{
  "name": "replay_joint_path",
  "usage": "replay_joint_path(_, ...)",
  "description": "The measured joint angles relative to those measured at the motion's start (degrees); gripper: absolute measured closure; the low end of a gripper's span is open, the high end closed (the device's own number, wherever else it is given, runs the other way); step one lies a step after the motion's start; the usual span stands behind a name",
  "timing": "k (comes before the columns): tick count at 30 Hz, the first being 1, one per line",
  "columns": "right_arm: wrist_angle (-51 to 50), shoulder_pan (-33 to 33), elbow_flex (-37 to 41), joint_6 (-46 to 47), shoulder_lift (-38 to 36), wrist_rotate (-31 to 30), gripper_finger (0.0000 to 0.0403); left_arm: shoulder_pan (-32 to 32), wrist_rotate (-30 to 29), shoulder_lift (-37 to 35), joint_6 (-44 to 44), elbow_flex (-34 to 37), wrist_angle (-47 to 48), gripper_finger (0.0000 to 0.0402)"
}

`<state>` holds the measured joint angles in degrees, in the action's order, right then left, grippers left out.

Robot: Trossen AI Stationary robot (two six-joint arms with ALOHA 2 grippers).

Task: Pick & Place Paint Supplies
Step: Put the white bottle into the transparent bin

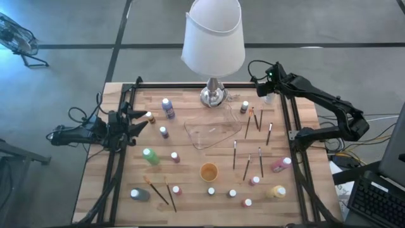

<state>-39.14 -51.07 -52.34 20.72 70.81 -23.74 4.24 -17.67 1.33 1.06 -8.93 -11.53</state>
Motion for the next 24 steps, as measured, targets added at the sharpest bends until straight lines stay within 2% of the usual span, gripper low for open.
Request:
replay_joint_path(18,0.35,0.02,-0.04,-1.81,-0.35,-0.21,0.0288,-0.01,0.0,0.01,-0.02,0.0,0.0,0.0183)
replay_joint_path(24,-0.11,0.17,-0.07,-1.88,-2.77,0.52,0.0287,0.01,0.0,0.01,0.0,0.0,0.01,0.0183)
